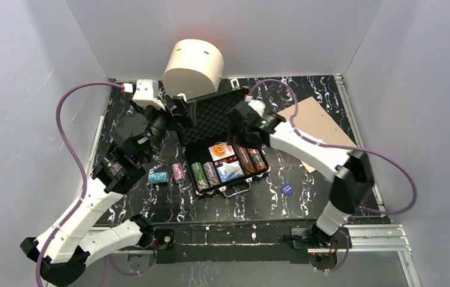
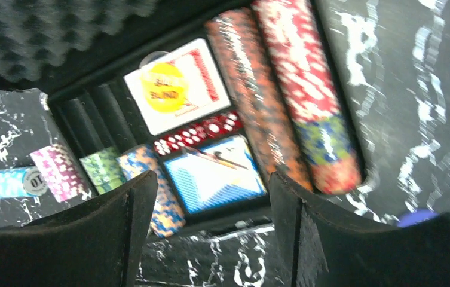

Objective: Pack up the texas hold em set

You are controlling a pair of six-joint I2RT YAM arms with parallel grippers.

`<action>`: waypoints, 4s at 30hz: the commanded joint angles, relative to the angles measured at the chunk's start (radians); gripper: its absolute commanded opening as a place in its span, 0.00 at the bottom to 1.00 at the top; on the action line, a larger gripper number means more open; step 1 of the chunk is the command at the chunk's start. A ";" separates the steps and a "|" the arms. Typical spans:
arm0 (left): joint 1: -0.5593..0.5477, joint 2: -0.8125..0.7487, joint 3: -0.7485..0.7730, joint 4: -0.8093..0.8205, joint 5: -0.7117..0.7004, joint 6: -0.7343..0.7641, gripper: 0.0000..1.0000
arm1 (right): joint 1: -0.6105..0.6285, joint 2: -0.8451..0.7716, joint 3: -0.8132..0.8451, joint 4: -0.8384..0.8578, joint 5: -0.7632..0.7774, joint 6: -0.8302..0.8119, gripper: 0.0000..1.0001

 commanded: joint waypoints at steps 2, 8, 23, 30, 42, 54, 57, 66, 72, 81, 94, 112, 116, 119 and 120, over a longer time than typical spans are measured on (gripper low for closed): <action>0.003 -0.017 0.010 0.003 -0.024 -0.021 0.98 | -0.033 -0.258 -0.218 -0.106 0.185 0.153 0.87; 0.002 -0.002 0.002 0.002 -0.033 -0.051 0.98 | -0.129 -0.485 -0.438 -0.217 0.220 0.286 0.99; 0.002 0.026 0.025 -0.024 -0.074 -0.066 0.98 | -0.237 -0.544 -0.772 -0.194 -0.107 0.331 0.98; 0.002 0.027 0.021 -0.022 -0.075 -0.069 0.98 | -0.266 -0.428 -0.786 -0.115 -0.169 0.207 0.91; 0.002 0.030 0.031 -0.020 -0.079 -0.059 0.98 | -0.395 -0.338 -0.763 0.019 -0.156 0.045 0.80; 0.002 0.027 0.025 -0.024 -0.095 -0.054 0.98 | -0.409 -0.270 -0.759 0.001 -0.127 0.022 0.68; 0.003 0.028 0.018 -0.022 -0.096 -0.058 0.98 | -0.409 -0.269 -0.759 -0.010 -0.124 0.017 0.65; 0.002 0.030 0.015 -0.022 -0.098 -0.058 0.98 | -0.409 -0.273 -0.779 -0.002 -0.151 0.029 0.58; 0.003 0.022 0.008 -0.024 -0.103 -0.060 0.98 | -0.408 -0.301 -0.740 -0.046 -0.114 0.031 0.55; 0.002 0.024 0.000 -0.022 -0.102 -0.065 0.98 | -0.409 -0.366 -0.618 -0.120 -0.100 0.028 0.55; 0.001 0.041 0.012 -0.010 -0.093 -0.062 0.98 | -0.283 -0.295 -0.391 -0.038 -0.240 0.042 0.53; 0.001 0.076 0.068 -0.024 -0.090 -0.043 0.98 | 0.008 0.133 0.002 -0.042 -0.191 -0.012 0.55; 0.002 0.091 0.082 -0.033 -0.090 -0.038 0.98 | 0.010 0.174 0.047 -0.078 -0.188 -0.032 0.56; 0.002 0.097 0.088 -0.034 -0.092 -0.036 0.98 | 0.016 0.185 0.062 -0.091 -0.199 -0.040 0.57; 0.003 0.099 0.089 -0.034 -0.093 -0.034 0.98 | 0.019 0.186 0.063 -0.091 -0.206 -0.043 0.57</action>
